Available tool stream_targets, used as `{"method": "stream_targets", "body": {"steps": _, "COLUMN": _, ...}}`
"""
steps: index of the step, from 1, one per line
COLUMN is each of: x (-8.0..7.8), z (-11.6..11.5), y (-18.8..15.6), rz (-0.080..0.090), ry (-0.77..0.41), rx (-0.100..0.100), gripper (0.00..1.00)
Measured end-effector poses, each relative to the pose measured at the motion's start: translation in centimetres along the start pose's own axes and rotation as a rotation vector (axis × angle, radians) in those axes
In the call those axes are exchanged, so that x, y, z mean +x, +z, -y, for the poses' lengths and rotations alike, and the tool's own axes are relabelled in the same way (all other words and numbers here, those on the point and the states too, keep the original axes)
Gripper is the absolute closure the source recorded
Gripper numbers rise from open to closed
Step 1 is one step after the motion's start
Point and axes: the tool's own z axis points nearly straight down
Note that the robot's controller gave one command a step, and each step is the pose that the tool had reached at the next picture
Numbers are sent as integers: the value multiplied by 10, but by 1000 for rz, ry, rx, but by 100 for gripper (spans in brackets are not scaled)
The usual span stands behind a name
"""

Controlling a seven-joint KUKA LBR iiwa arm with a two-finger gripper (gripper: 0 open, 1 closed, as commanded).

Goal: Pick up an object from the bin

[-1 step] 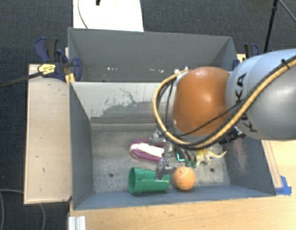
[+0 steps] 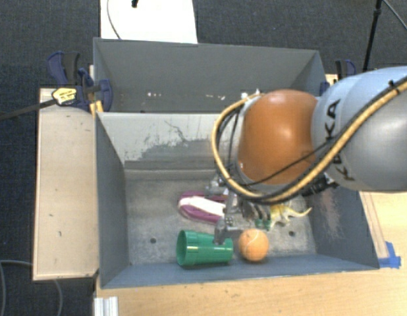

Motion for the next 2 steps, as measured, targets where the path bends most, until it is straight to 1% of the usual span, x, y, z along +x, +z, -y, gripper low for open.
{"method": "stream_targets", "body": {"steps": 1, "x": 2, "z": 5, "y": 80, "rz": 3, "ry": -78, "rx": 0, "gripper": 0}}
{"method": "stream_targets", "body": {"steps": 2, "x": 2, "z": 4, "y": 127, "rz": 5, "ry": -70, "rx": -1, "gripper": 0}}
